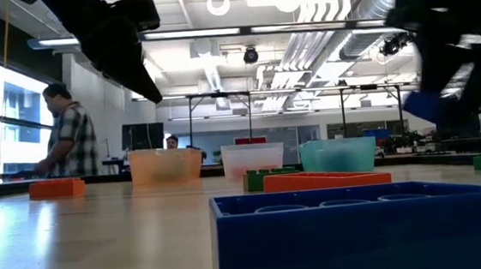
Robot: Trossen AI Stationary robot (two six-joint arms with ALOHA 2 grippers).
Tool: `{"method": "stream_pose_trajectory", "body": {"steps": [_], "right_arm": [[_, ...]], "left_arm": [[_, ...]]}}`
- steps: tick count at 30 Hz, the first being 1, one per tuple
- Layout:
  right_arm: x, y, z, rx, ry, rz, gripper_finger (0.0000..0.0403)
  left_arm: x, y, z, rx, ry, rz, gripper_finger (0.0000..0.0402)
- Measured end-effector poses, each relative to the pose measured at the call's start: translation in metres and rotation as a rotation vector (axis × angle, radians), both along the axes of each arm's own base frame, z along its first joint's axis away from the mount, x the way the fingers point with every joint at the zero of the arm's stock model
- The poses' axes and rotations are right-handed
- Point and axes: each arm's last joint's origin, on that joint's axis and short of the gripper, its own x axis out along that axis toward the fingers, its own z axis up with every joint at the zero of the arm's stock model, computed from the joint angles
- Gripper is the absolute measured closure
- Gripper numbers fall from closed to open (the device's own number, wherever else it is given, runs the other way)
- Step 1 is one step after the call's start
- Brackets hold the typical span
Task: Sort & place blocks by color
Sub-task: Put the blue game piece into the green bin
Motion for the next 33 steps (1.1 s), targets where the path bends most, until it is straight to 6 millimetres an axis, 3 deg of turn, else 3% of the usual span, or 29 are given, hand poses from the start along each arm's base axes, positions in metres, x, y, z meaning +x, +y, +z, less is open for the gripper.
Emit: {"method": "stream_pose_trajectory", "body": {"steps": [12,26,33], "right_arm": [[0.040,-0.112,0.034,-0.149,-0.094,-0.231,0.0289],[0.054,-0.239,0.058,-0.149,-0.201,-0.433,0.0289],[0.049,-0.300,0.063,-0.070,-0.323,-0.543,0.0289]], "left_arm": [[0.000,0.000,0.000,-0.006,0.000,-0.005,0.0202],[0.000,0.000,0.000,-0.012,0.000,-0.010,0.0202],[0.001,0.000,0.000,0.003,0.001,-0.030,0.0202]]}}
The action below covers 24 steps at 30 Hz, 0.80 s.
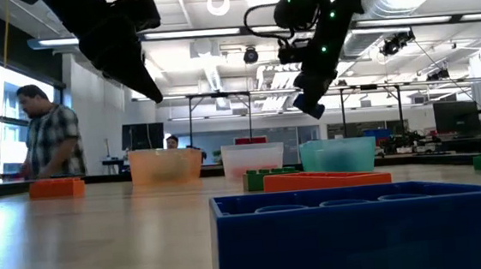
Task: Sort & place blocks by color
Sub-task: Put the blue game piece into the green bin
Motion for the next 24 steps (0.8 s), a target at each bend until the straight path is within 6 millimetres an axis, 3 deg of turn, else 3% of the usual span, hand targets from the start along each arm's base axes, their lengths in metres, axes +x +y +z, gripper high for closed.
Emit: {"method": "stream_pose_trajectory", "body": {"steps": [6,12,18,24], "right_arm": [[-0.017,-0.049,0.003,0.051,-0.118,-0.108,0.0289],[-0.039,-0.086,0.003,0.143,-0.245,-0.233,0.0289],[-0.049,-0.107,-0.012,0.234,-0.268,-0.292,0.0289],[-0.051,-0.113,-0.025,0.240,-0.209,-0.332,0.0289]], "left_arm": [[0.003,0.000,0.002,0.033,-0.014,-0.042,0.0202],[0.008,0.000,0.007,0.084,-0.057,-0.097,0.0202],[0.012,0.000,0.011,0.116,-0.107,-0.123,0.0202],[0.015,0.000,0.015,0.109,-0.153,-0.146,0.0202]]}}
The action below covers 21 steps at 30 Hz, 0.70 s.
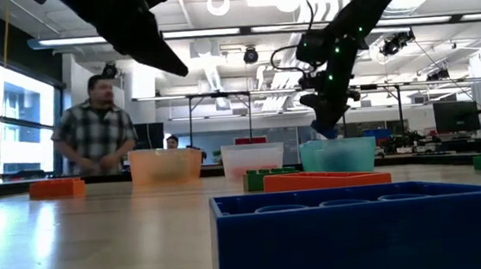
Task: Sort & place blocks by color
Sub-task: Put the blue game piece into the green bin
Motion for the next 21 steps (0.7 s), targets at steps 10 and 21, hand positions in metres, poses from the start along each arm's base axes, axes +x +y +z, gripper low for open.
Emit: {"method": "stream_pose_trajectory", "body": {"steps": [10,21], "right_arm": [[-0.001,-0.002,-0.020,0.071,0.080,-0.004,0.0289],[0.001,0.003,-0.019,0.080,0.097,0.009,0.0225]], "left_arm": [[0.002,-0.002,0.001,-0.050,-0.021,-0.061,0.0202],[0.002,-0.002,0.001,-0.060,-0.028,-0.047,0.0202]]}}
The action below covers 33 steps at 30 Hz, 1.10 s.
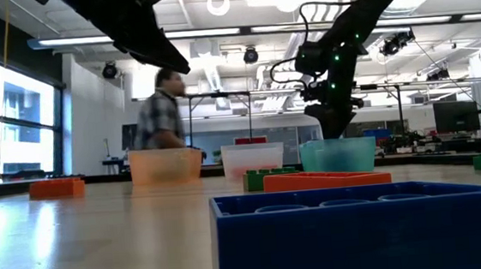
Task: Sort & place blocks by color
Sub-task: Put the blue game piece into the green bin, then put the green game piece into the orange bin
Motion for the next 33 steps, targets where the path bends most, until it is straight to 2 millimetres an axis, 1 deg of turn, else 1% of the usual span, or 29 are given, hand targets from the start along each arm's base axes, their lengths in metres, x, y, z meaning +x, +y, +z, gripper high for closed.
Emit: {"method": "stream_pose_trajectory", "body": {"steps": [7,11,16,20,24,27,33], "right_arm": [[0.000,0.004,0.004,-0.027,0.025,0.004,0.0219],[-0.002,0.008,0.014,-0.050,0.030,0.002,0.0219],[-0.004,0.024,0.038,-0.090,-0.034,0.007,0.0220],[-0.004,0.041,0.061,-0.124,-0.121,0.004,0.0220],[-0.004,0.061,0.082,-0.153,-0.207,0.018,0.0220],[-0.005,0.074,0.095,-0.168,-0.263,0.030,0.0220],[-0.007,0.091,0.109,-0.199,-0.312,0.056,0.0220]], "left_arm": [[0.003,0.000,0.004,0.040,-0.034,-0.019,0.0200],[0.003,0.000,0.005,0.055,-0.042,-0.027,0.0186],[0.005,0.001,0.008,0.064,-0.079,-0.003,0.0155],[0.010,0.001,0.016,0.009,-0.200,0.027,0.0133],[0.018,-0.002,0.019,-0.053,-0.282,-0.054,0.0128],[0.028,-0.002,0.014,-0.063,-0.308,-0.074,0.0130],[0.047,-0.002,-0.016,-0.083,-0.246,-0.061,0.0128]]}}
